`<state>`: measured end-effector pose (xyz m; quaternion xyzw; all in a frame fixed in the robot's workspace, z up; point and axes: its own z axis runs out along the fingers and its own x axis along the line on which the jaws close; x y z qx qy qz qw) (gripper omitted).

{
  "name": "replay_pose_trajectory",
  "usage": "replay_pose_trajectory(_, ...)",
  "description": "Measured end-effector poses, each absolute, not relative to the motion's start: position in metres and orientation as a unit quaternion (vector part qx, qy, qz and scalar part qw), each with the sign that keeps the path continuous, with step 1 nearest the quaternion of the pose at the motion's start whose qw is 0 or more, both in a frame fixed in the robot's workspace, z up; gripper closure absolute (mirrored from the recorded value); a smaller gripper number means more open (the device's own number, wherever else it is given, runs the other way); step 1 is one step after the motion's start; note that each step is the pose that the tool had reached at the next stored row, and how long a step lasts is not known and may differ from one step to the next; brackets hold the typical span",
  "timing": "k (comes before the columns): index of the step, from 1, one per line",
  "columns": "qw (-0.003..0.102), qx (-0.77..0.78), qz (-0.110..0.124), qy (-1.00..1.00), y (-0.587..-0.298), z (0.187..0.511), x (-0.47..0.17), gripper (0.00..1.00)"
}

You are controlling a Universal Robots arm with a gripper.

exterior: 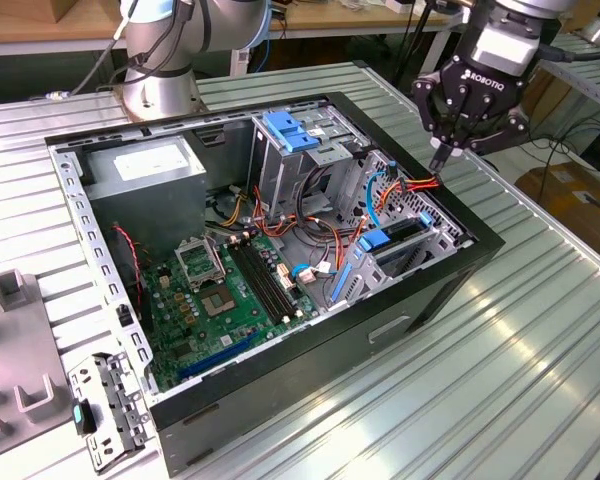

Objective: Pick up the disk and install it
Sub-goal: 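Insert the first disk wire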

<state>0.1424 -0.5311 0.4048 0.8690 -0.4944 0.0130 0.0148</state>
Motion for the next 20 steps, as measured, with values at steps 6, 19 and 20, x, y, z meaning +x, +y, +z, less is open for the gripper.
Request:
replay_pose_trajectory(6, 0.014, 0.893, 0.014, -0.45, -0.531, 0.404, 0.146, 0.89)
replay_pose_trajectory(19, 0.013, 0.917, 0.015, -0.399, -0.53, 0.403, 0.154, 0.89)
replay_pose_trajectory(20, 0.013, 0.917, 0.015, -0.399, -0.53, 0.403, 0.154, 0.89)
